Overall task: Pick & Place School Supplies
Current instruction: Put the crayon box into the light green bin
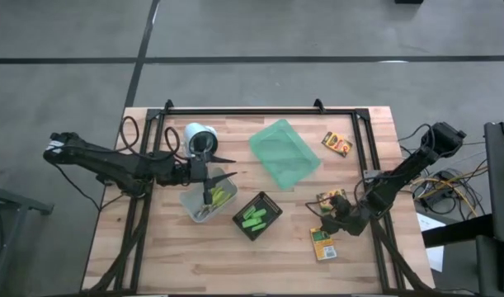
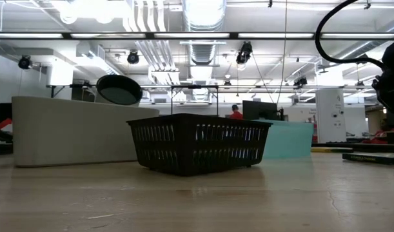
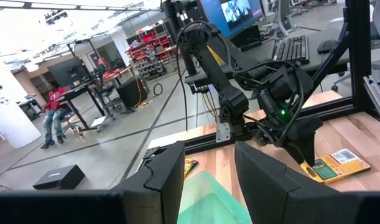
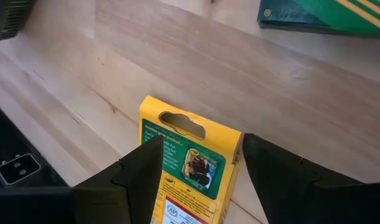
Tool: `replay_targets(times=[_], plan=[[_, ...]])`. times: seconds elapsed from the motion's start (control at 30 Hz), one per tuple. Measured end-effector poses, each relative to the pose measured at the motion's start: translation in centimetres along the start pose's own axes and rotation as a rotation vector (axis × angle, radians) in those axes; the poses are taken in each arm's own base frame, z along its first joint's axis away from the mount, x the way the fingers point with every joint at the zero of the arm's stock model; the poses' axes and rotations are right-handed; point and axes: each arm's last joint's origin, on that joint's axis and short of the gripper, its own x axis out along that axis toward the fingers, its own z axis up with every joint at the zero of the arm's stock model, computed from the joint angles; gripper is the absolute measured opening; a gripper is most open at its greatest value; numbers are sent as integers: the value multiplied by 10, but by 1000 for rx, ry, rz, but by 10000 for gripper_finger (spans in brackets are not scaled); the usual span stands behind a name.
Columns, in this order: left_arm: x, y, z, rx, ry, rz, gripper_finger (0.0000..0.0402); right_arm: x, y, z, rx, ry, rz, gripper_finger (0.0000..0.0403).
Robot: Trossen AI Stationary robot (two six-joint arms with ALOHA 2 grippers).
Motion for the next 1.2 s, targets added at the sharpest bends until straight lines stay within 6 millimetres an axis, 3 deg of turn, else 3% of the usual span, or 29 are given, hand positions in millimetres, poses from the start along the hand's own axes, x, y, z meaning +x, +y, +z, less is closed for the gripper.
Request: replay_targets(times=[0.17,0.83,1.2], plan=[[0,0,0,0,0,0,147,1,0,0,-3,-1,-2,203],[0,0,0,0,1,0,147,4,-2,0,-4,-8,-22,55],[0,0,0,0,1,0,147,4,-2,0,-4,-8,-22,10]])
